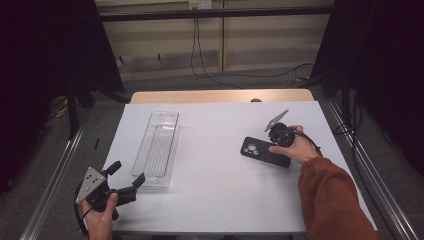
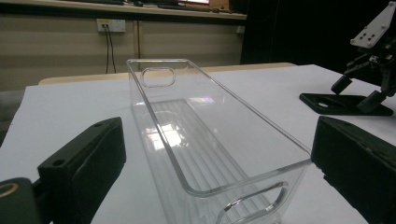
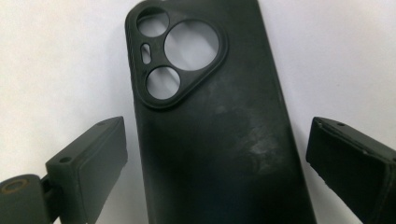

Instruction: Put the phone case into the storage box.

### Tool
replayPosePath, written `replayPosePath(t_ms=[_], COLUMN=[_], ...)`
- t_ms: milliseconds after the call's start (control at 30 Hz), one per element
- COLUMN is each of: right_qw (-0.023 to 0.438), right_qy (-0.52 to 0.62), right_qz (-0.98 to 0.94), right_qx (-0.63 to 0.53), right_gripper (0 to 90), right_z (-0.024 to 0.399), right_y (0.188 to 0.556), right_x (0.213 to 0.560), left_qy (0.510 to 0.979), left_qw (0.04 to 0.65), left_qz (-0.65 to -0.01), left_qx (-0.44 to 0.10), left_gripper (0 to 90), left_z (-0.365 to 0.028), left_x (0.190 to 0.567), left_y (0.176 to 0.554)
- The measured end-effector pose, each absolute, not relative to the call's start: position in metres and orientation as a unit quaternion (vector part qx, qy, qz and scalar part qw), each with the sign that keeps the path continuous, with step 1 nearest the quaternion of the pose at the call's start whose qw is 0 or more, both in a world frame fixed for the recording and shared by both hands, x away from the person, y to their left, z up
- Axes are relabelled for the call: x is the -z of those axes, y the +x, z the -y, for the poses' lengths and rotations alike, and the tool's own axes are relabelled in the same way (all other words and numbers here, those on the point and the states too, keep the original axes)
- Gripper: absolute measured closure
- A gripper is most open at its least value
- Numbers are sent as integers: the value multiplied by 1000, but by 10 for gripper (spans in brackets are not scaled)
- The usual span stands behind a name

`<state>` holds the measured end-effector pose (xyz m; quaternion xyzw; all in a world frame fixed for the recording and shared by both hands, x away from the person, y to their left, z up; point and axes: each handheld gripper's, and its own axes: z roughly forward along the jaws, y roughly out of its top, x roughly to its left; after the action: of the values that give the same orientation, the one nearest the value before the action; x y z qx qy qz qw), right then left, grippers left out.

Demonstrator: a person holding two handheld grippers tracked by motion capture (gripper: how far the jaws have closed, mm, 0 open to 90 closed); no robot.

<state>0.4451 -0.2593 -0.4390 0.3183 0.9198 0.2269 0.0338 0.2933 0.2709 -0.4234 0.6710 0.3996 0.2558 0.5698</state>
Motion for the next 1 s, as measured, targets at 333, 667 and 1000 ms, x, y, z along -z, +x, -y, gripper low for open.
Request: replayPosePath(t_ms=[333, 667, 1000], right_qw=[31, 30, 32], right_qy=[300, 288, 289], right_qz=[-935, -941, -942], right_qx=[-186, -172, -167], right_gripper=[21, 74, 112], right_z=[253, 254, 252], right_y=[445, 448, 447], right_x=[445, 443, 441], left_qy=[673, 673, 674], left_qw=[569, 569, 568], left_qz=[-399, -398, -397], left_qx=[-256, -256, -255], left_gripper=[32, 32, 32], left_z=[-270, -271, -271], left_x=[424, 424, 424], left_y=[293, 293, 293])
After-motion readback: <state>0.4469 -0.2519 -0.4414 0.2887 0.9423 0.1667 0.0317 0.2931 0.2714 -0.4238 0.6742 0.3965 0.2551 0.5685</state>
